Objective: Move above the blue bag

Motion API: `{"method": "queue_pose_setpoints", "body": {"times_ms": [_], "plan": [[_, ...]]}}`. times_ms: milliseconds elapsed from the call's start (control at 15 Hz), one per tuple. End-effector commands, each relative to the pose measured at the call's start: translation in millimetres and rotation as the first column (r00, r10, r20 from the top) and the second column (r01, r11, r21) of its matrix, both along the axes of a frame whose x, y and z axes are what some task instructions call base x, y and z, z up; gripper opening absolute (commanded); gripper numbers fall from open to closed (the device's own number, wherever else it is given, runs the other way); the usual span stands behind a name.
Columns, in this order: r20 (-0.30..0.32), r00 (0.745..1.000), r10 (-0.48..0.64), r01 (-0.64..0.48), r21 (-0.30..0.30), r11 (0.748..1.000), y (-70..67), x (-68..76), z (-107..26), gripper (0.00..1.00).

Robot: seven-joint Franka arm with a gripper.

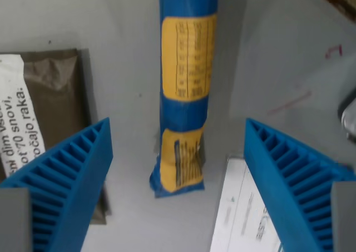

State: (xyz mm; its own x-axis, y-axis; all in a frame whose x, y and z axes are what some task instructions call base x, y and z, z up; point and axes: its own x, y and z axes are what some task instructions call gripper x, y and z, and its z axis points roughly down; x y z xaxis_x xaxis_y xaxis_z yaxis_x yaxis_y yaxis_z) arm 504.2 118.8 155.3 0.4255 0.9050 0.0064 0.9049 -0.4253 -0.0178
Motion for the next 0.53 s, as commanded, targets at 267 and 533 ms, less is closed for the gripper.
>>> {"method": "queue_pose_setpoints", "body": {"times_ms": [267,533], "plan": [[-0.016,0.995,0.099,-0.098,0.061,0.993,6.1,9.7,-5.9,1.0],[-0.02,0.997,0.076,-0.075,0.057,0.996,6.6,10.9,-7.3,1.0]]}}
